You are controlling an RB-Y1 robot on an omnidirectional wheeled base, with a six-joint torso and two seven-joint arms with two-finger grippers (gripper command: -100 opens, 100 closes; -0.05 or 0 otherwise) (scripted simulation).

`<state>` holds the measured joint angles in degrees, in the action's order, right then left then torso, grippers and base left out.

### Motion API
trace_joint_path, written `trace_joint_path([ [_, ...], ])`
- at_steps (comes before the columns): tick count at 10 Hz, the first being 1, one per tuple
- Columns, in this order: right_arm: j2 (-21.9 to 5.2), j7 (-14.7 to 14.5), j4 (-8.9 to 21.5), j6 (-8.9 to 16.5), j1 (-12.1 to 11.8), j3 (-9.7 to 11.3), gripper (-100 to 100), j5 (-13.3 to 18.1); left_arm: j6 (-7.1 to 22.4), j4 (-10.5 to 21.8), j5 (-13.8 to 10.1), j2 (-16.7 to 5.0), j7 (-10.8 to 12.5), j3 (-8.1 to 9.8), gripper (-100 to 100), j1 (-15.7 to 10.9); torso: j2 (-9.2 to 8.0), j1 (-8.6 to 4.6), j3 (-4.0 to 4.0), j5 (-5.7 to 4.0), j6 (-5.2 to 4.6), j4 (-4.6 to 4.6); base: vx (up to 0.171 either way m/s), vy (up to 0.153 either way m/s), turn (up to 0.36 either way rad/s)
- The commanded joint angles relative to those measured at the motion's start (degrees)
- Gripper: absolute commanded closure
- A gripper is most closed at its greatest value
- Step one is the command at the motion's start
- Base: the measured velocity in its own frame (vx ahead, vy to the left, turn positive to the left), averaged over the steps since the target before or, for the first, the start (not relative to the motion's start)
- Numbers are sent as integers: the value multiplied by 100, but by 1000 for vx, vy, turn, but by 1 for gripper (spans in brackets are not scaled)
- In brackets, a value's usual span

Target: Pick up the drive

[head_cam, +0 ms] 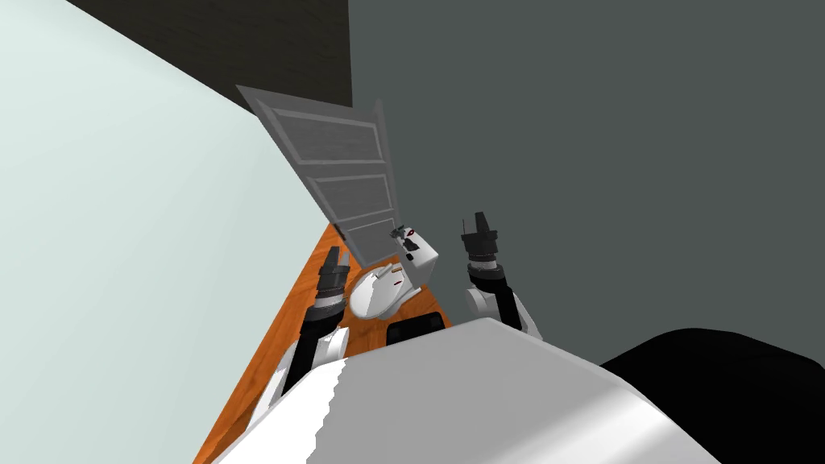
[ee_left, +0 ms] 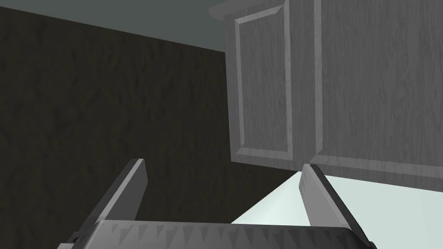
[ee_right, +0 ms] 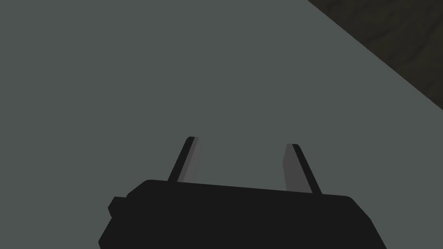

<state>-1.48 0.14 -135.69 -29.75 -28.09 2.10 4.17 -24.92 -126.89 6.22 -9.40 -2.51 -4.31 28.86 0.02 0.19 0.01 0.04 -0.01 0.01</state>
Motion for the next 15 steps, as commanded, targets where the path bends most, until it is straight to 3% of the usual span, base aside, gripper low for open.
trace_joint_path([
  [1, 0, 0, 0, 0, 0, 0, 0, 0, 221, 14, 72, -286, 156, -118, -100, -47, 0, 0, 0, 0, 0, 0, 7, 60, -160],
  [3, 0, 0, 0, 0, 0, 0, 0, 0, 543, 10, 169, -636, 381, -264, -100, -140, 1, 7, 0, 2, 0, 0, -2, 70, -142],
  [4, 0, 0, 0, 0, 0, 0, 0, 0, 554, 10, 169, -700, 381, -264, -100, -140, -1, 10, 0, 2, 0, 0, 1, 50, -53],
  [7, 0, 0, 0, 0, 0, 0, 0, 0, 1066, -1, 331, -1255, 763, -506, -100, -293, 1, 2, 0, 0, 0, 0, 3, 53, -163],
  [8, 0, 0, 0, 0, 0, 0, 0, 0, 1111, -1, 331, -1343, 763, -506, -100, -293, 2, 6, 1, 2, 0, 0, -7, 52, -48],
  [10, 0, 0, 0, 0, 0, 0, 0, 0, 1495, -9, 438, -1723, 1033, -682, -100, -405, 0, 2, 0, 1, 1, 0, -5, 57, -142],
  [11, 0, 0, 0, 0, 0, 0, 0, 0, 1511, -9, 438, -1788, 1033, -682, -100, -405, 1, 5, 0, 2, 1, 0, -2, 49, -78],
  [14, 0, 0, 0, 0, 0, 0, 0, 0, 2068, -11, 570, -2363, 1439, -967, -100, -591, 3, 2, 1, 1, 0, 0, -4, 55, -195],
  [15, 0, 0, 0, 0, 0, 0, 0, 0, 2148, -11, 570, -2431, 1439, -967, -100, -591, 2, 6, 1, 2, 2, 0, -2, 48, -51],
])
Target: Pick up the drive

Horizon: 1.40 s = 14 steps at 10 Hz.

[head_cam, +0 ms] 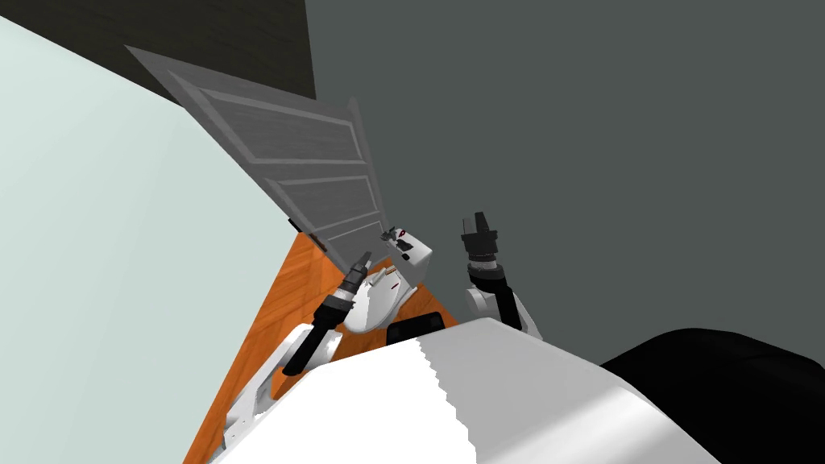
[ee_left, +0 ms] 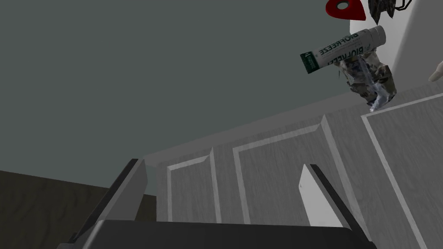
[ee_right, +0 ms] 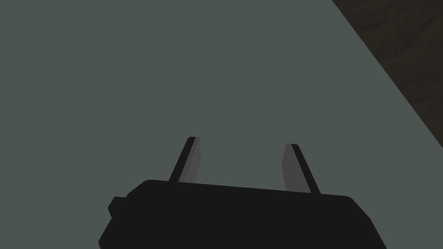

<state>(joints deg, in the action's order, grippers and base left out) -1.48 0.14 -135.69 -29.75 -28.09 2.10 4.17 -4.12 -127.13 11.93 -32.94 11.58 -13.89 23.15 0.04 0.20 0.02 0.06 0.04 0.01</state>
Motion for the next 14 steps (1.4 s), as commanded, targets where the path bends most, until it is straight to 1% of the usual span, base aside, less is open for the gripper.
trace_joint_path([
  [1, 0, 0, 0, 0, 0, 0, 0, 0, 286, 19, 31, -278, 161, -109, -100, -89, 0, 0, 0, 0, 0, 0, 0, 31, -148],
  [2, 0, 0, 0, 0, 1, 0, 0, 0, 426, 29, 56, -455, 289, -214, -100, -161, 1, -5, 1, -2, -3, 0, 3, 41, -209],
  [3, 0, 0, 0, 0, 0, 0, 0, 0, 514, 29, 56, -473, 289, -214, -100, -161, 3, -4, 2, -2, -3, 1, 6, 33, -114],
  [4, 0, 0, 0, 0, 0, 0, 0, 0, 682, 42, 72, -659, 413, -322, -100, -236, 4, -7, 2, -2, -1, 1, 7, 20, -172],
  [5, 0, 0, 0, 0, 0, 0, 0, 0, 743, 42, 72, -659, 413, -322, -100, -236, 5, -11, 3, -3, -3, 1, 6, 18, -97],
  [6, 0, 0, 0, 0, 0, 0, 0, 0, 963, 60, 80, -837, 531, -433, -100, -315, 5, -14, 3, -3, 0, 1, 15, 16, -154],
  [7, 0, 0, 0, 0, 0, 0, 0, 0, 1120, 83, 80, -1007, 646, -547, -100, -397, 8, -14, 4, -4, -2, 2, 18, 21, -311],
  [8, 0, 0, 0, 0, 1, 1, 0, 0, 1211, 83, 80, -1007, 646, -547, -100, -397, 9, -12, 6, -3, -4, 2, 11, 28, -95],
  [9, 0, 0, 0, 0, -1, 0, 0, 0, 1361, 110, 71, -1167, 755, -664, -100, -483, 9, -11, 5, -3, 1, 2, 17, 17, -138],
  [10, 0, 0, 0, 0, 0, 0, 0, 0, 1449, 110, 71, -1167, 755, -664, -100, -483, 10, -14, 6, -4, -2, 2, 16, 12, -115],
  [13, 0, 0, 0, 0, 0, 0, 0, 0, 2086, 214, -3, -1584, 1052, -1029, -100, -759, 16, -20, 9, -5, -2, 4, 33, 6, -258],
  [14, 0, 0, 0, 0, 0, 1, 0, 0, 2177, 214, -3, -1584, 1052, -1029, -100, -759, 21, -19, 12, -5, -3, 5, 31, 12, -127],
])
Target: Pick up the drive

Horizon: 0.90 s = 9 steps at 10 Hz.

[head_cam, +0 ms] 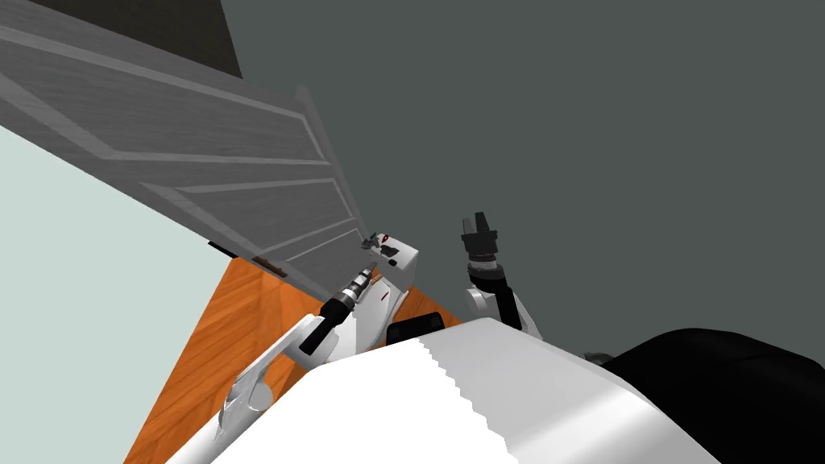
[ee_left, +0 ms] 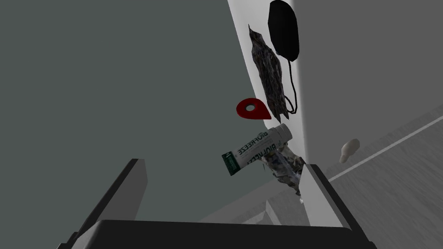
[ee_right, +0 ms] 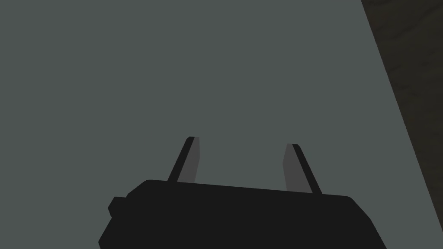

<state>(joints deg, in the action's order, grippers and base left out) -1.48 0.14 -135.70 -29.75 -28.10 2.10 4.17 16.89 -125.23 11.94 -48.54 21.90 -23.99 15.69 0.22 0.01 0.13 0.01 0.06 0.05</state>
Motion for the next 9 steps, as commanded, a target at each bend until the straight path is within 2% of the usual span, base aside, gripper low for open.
trace_joint_path([
  [1, 0, 0, 0, 0, 0, 0, 0, 0, 286, 64, -41, -143, 110, -143, -100, -108, 0, 0, 0, 0, 0, 0, 33, 5, -182],
  [2, 0, 0, 0, 0, 1, 0, 0, 0, 319, 64, -41, -143, 110, -143, -100, -108, 0, -2, 0, 0, -3, 0, 26, 4, -105],
  [4, 0, 0, 0, 0, 1, 0, 0, 0, 707, 148, -129, -351, 276, -391, -100, -301, -1, -6, -1, -1, -3, 0, 43, -5, -274],
  [5, 0, 0, 0, 0, 1, 1, 0, 0, 800, 148, -129, -351, 276, -391, -100, -301, 6, -7, 3, -2, -4, 1, 42, 2, -91],
  [6, 0, 0, 0, 0, 0, 0, 0, 0, 977, 189, -176, -441, 353, -512, -100, -397, 3, -5, 2, -1, 2, 1, 36, 2, -135],
  [7, 0, 0, 0, 0, 0, 0, 0, 0, 1033, 189, -176, -441, 353, -512, -100, -397, 2, -5, 1, -1, -2, 0, 27, 3, -126],
  [9, 0, 0, 0, 0, 0, 0, 0, 0, 1390, 266, -272, -604, 496, -745, -100, -582, 0, -7, 0, -2, -2, 0, 44, -3, -225],
])
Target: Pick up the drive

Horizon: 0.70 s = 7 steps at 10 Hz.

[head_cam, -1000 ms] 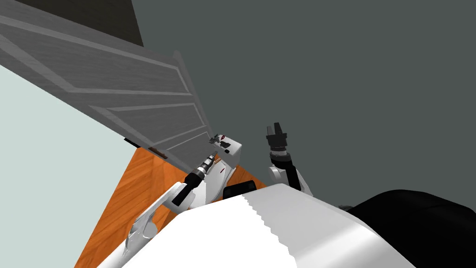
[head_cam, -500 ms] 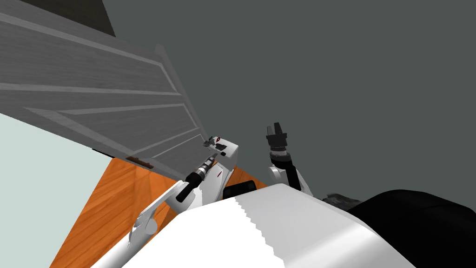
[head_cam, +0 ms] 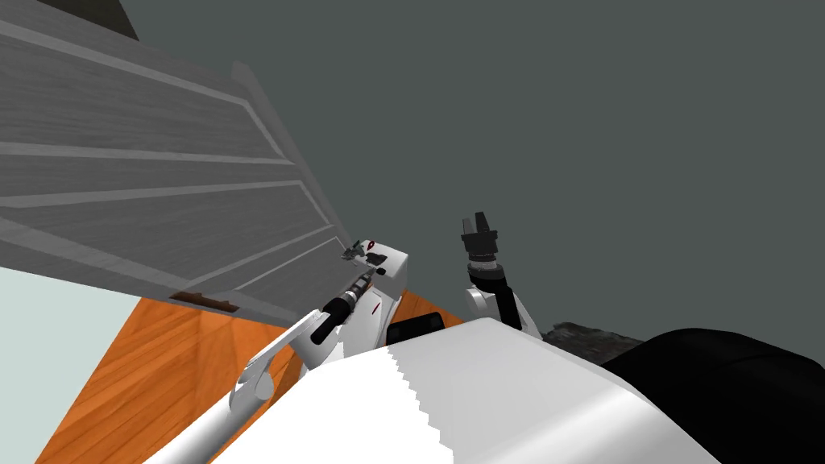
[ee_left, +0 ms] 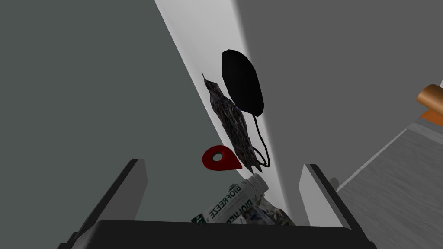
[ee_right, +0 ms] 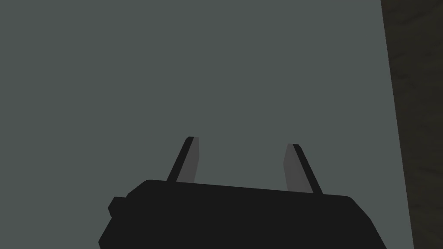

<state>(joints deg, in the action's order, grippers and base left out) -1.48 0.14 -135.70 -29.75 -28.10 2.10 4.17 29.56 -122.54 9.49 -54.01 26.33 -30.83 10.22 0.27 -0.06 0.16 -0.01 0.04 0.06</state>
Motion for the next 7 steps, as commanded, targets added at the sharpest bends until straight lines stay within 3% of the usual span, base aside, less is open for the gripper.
trace_joint_path([
  [1, 0, 0, 0, 0, 0, 0, 0, 0, 212, -3, -26, -57, 53, -62, -100, -35, 0, 0, 0, 0, 0, 0, 41, 1, -137],
  [7, 0, 0, 0, 0, -1, -1, 0, 0, 979, 123, -197, -337, 296, -462, -100, -355, -5, 0, -3, 0, 6, -1, 35, 1, -154],
])
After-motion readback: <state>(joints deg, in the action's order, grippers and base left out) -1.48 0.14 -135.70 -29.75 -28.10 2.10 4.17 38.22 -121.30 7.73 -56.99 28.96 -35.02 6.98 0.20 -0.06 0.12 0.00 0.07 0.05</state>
